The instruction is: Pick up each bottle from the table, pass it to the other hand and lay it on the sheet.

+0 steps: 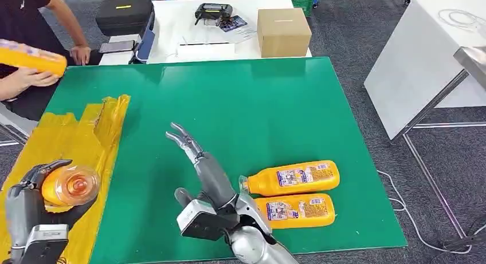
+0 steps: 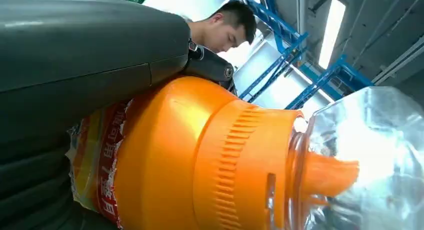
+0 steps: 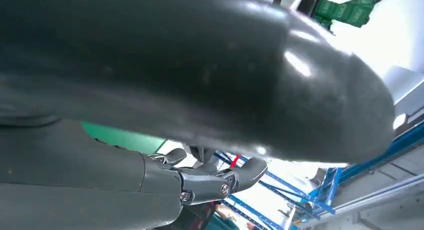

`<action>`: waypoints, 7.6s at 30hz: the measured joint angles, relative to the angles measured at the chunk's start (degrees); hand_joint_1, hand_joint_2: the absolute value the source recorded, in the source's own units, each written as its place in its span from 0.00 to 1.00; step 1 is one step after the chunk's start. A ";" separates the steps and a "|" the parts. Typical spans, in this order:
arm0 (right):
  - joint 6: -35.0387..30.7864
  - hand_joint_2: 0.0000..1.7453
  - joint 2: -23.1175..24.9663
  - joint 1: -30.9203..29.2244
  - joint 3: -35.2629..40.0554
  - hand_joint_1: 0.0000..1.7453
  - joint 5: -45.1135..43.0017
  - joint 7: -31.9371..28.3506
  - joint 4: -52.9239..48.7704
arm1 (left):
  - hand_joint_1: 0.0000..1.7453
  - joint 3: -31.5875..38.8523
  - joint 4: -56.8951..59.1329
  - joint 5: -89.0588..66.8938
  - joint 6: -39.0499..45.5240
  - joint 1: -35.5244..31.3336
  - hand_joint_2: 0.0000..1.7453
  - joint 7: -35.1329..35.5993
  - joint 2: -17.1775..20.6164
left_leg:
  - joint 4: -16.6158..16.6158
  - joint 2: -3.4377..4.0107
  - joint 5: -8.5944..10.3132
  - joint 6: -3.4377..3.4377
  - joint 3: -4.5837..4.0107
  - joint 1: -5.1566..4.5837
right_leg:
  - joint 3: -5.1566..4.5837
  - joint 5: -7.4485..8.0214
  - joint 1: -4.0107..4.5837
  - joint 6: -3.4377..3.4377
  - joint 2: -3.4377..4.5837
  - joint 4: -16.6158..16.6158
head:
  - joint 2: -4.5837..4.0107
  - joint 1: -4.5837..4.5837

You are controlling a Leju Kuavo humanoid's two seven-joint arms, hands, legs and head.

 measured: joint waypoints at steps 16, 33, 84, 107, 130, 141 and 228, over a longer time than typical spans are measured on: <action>0.00 0.00 0.00 0.34 -0.39 0.00 0.22 -0.02 -0.68 | 1.00 -0.66 0.02 -10.33 3.85 1.43 1.00 1.45 0.18 | 0.00 0.01 0.00 0.00 0.01 0.00 | 0.00 0.00 0.00 0.00 0.00 0.00 | 0.00 0.00; 1.09 1.00 -0.37 0.60 -0.94 0.00 0.22 0.22 -3.06 | 1.00 1.12 24.57 -40.57 7.82 3.23 1.00 7.52 2.43 | 0.00 -0.01 -0.01 0.00 0.02 -0.01 | 0.03 0.00 0.00 0.00 0.01 0.00 | 0.00 0.02; 0.89 1.00 -0.85 0.30 1.12 0.00 0.44 0.90 -3.06 | 0.00 8.46 9.33 -7.31 33.33 2.71 0.00 -6.93 -6.64 | -0.02 -0.04 -0.01 0.00 0.24 -0.01 | 0.28 -0.01 0.00 0.00 -0.04 -0.01 | 0.00 0.00; -2.05 1.00 -10.17 5.19 0.57 0.00 14.78 4.83 -6.34 | 0.00 1.72 -2.08 39.63 -1.18 8.86 0.00 -7.21 -7.69 | 0.01 -0.03 -0.09 0.09 0.21 -0.04 | 0.23 -0.01 -0.03 0.01 -0.04 -0.16 | 0.00 0.00; 2.17 1.00 -29.38 18.07 -13.42 0.00 24.31 12.57 -15.43 | 0.00 0.15 -4.13 42.66 -5.09 12.21 0.00 -7.21 -9.09 | 0.01 -0.03 -0.17 0.20 0.19 -0.11 | 0.29 -0.01 -0.10 0.03 -0.05 -0.21 | 0.00 -0.02; 8.40 1.00 -32.98 17.13 -14.71 0.00 22.68 14.99 -13.90 | 0.00 1.46 -2.43 42.77 -7.15 10.63 0.00 -7.21 -9.14 | 0.01 -0.06 -0.17 0.20 0.19 -0.13 | 0.31 -0.01 -0.11 0.04 -0.06 -0.21 | 0.00 -0.02; 12.15 1.00 -7.28 -1.85 -6.36 1.00 -11.91 4.50 3.98 | 0.00 -7.22 6.47 56.59 -32.09 5.48 1.00 12.37 -7.91 | -0.01 0.34 -0.40 -0.01 0.04 0.37 | 0.51 0.32 0.40 -0.17 0.93 -0.44 | 0.00 -0.02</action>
